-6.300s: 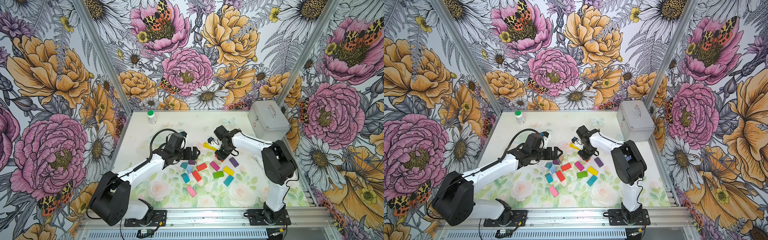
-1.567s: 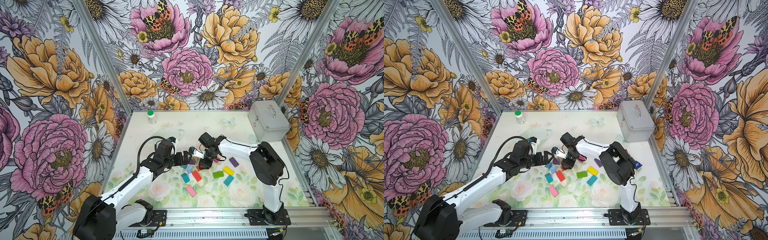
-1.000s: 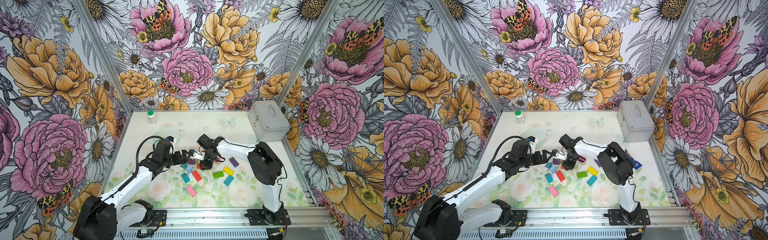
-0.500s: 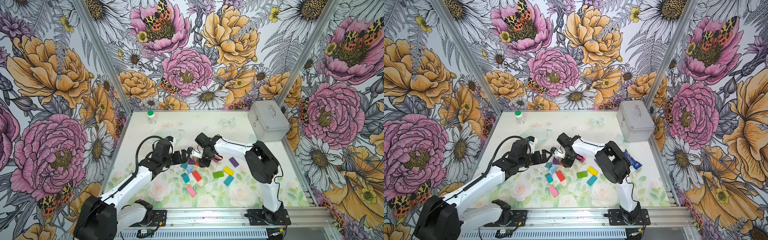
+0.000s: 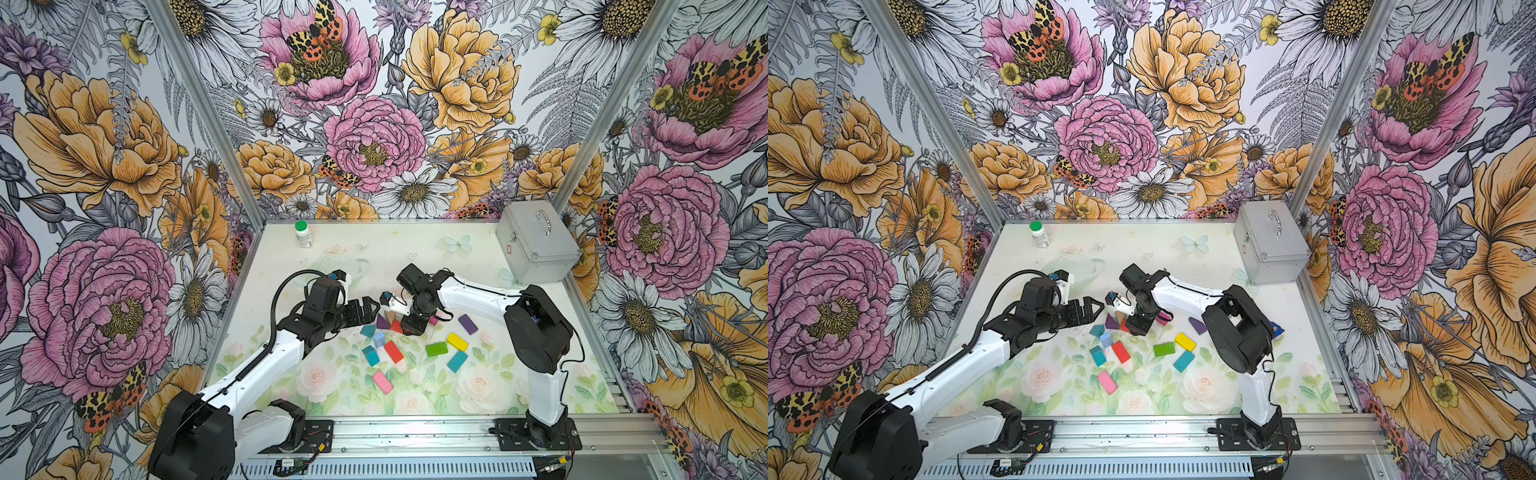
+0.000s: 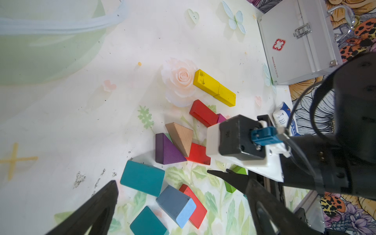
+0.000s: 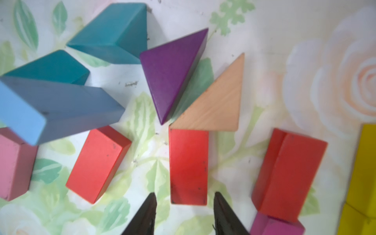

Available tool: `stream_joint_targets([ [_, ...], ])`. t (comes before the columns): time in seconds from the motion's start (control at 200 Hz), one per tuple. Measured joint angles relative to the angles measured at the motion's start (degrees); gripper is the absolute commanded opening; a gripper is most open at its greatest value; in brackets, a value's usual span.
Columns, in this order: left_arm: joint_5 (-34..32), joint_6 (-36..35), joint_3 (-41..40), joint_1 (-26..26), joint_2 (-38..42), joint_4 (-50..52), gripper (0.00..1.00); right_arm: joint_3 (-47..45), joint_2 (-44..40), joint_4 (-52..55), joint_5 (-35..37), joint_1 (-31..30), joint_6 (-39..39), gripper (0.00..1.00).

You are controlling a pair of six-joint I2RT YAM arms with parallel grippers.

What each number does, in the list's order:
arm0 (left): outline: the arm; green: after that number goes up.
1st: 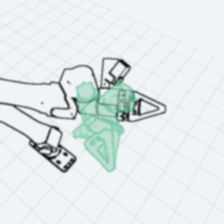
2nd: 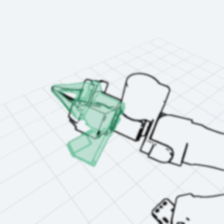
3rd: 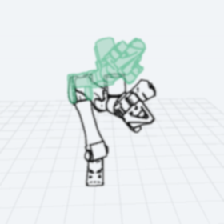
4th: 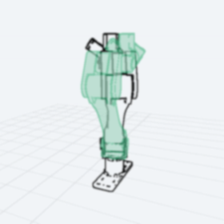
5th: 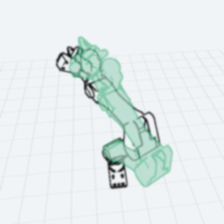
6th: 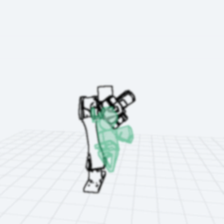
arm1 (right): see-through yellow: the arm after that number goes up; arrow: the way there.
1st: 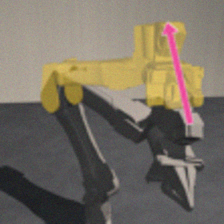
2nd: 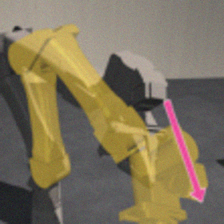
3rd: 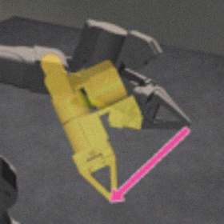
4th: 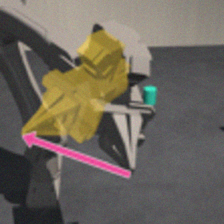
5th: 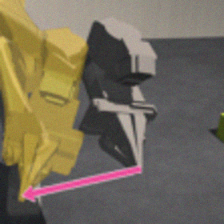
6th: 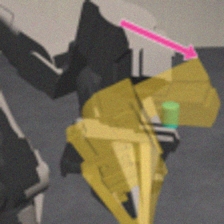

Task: Assemble a piece of candy with building blocks
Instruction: Assemble the building blocks at the center of the board.

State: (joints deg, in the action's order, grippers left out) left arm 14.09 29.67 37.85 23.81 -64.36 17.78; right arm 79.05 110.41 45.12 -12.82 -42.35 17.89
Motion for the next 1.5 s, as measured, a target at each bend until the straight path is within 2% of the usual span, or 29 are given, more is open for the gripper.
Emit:
stream_joint_targets([
  [0.155,0.2,0.0,0.3,0.0,-1.1,0.0,0.99,-6.9,-6.8,0.3,0.3,0.1,-1.4,0.50],
  [0.32,0.2,0.0,0.3,0.0,-2.1,0.0,0.99,-11.1,-7.5,0.7,1.7,0.1,-3.2,0.51],
  [0.58,0.2,-0.1,0.3,0.1,-2.1,0.0,0.99,-12.2,-7.5,1.2,4.0,0.1,-4.3,0.54],
  [0.931,0.4,-0.2,0.3,0.1,-2.3,-0.1,0.99,-13.9,-7.6,3.0,4.2,0.0,-5.9,0.71],
  [1.106,0.6,-0.2,0.3,0.1,-3.3,-0.2,0.99,-14.6,-7.5,4.0,4.8,0.0,-6.3,0.71],
  [1.216,0.7,-0.2,0.3,0.0,-3.4,-0.3,0.99,-14.6,-7.4,4.3,6.0,0.0,-6.4,0.65],
  [1.251,0.7,-0.2,0.3,0.0,-3.4,-0.4,0.99,-14.6,-7.3,4.3,6.2,0.0,-6.5,0.57],
  [1.341,0.8,-0.2,0.3,0.0,-3.4,-0.7,0.99,-14.6,-7.2,4.4,7.1,0.0,-6.4,0.24],
  [1.376,0.8,-0.2,0.3,0.0,-3.4,-0.7,0.99,-14.6,-7.2,4.4,7.4,0.0,-6.5,0.15],
  [1.496,0.9,-0.2,0.3,0.0,-3.6,-0.9,0.99,-14.3,-7.2,4.8,7.8,0.0,-6.3,0.13],
])
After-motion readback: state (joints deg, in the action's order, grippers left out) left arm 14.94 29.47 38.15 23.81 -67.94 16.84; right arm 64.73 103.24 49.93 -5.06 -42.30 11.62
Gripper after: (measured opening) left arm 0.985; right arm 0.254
